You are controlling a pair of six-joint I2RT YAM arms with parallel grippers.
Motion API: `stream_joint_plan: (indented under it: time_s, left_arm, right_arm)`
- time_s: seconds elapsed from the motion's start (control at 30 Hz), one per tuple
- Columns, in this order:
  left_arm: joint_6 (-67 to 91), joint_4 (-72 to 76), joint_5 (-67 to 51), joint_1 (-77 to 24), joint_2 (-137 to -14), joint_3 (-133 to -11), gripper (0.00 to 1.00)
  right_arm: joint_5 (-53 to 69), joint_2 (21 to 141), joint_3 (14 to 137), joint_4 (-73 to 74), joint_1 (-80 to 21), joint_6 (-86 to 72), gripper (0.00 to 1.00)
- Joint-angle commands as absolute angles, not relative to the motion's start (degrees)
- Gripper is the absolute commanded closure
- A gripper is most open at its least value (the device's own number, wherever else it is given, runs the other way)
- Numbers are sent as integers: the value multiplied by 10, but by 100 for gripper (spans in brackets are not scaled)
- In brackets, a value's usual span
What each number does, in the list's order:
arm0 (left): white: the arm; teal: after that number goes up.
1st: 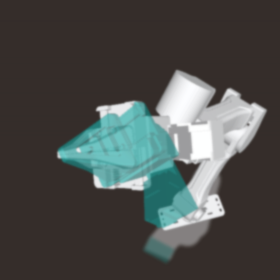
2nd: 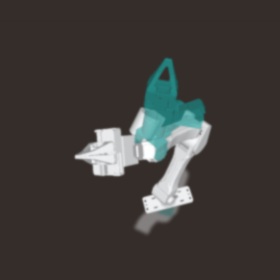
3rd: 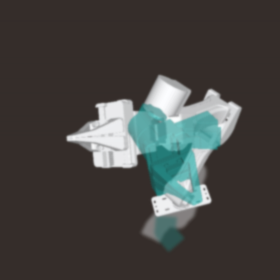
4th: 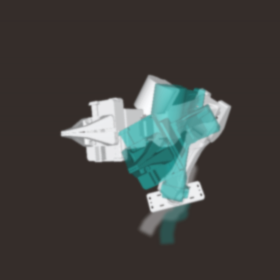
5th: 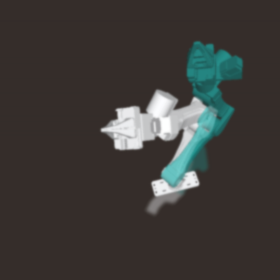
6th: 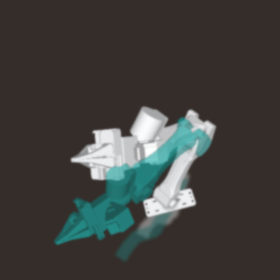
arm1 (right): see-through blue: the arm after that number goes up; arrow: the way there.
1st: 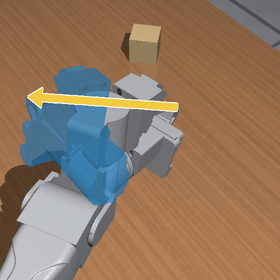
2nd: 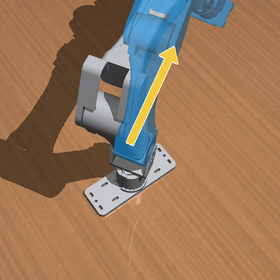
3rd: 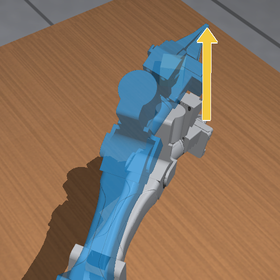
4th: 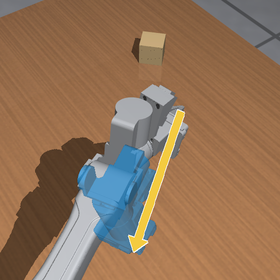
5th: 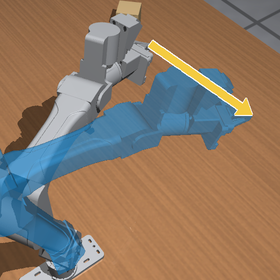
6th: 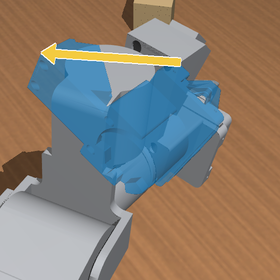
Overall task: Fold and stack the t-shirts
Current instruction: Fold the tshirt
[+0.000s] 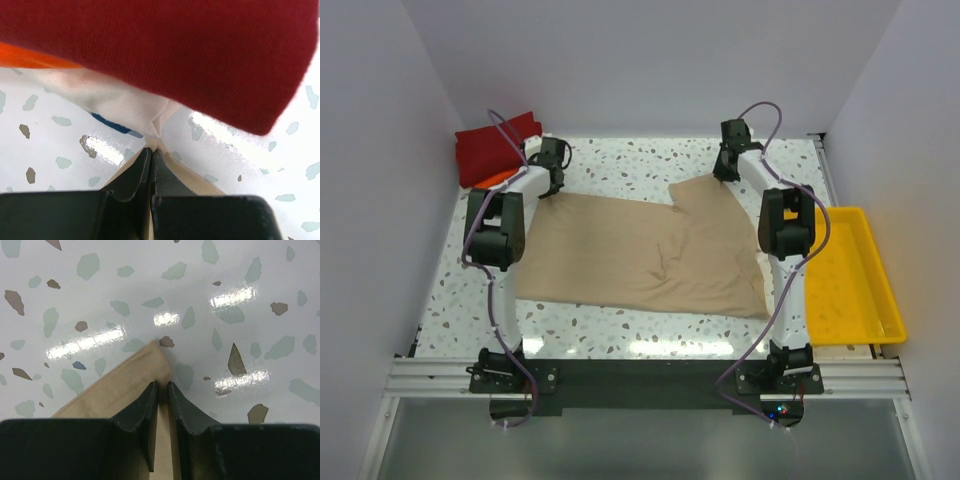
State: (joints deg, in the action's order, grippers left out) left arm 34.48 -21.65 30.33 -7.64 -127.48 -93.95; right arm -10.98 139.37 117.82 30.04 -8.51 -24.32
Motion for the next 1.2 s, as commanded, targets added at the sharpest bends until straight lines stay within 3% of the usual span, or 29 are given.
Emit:
stream_joint_plan:
  time_s: [0.0,0.2,0.67,1.17]
  left_arm:
    - [330,-178,311,-75,-1238,-936,100]
    - [326,-149,319,-74,-1225,-919,100]
    - [315,-122,285,-56,-1240,-954,100]
    - [330,-62,269,-51,-1141,-848,100]
  right_arm:
    - [-112,1385,1192,311,-83,-250,86]
    - [-125,1358,1200,305,-83,-249,100]
    - [-129,1250,1179,287,-61,-247,100]
    - [-113,1047,949,249,-60,-255,100]
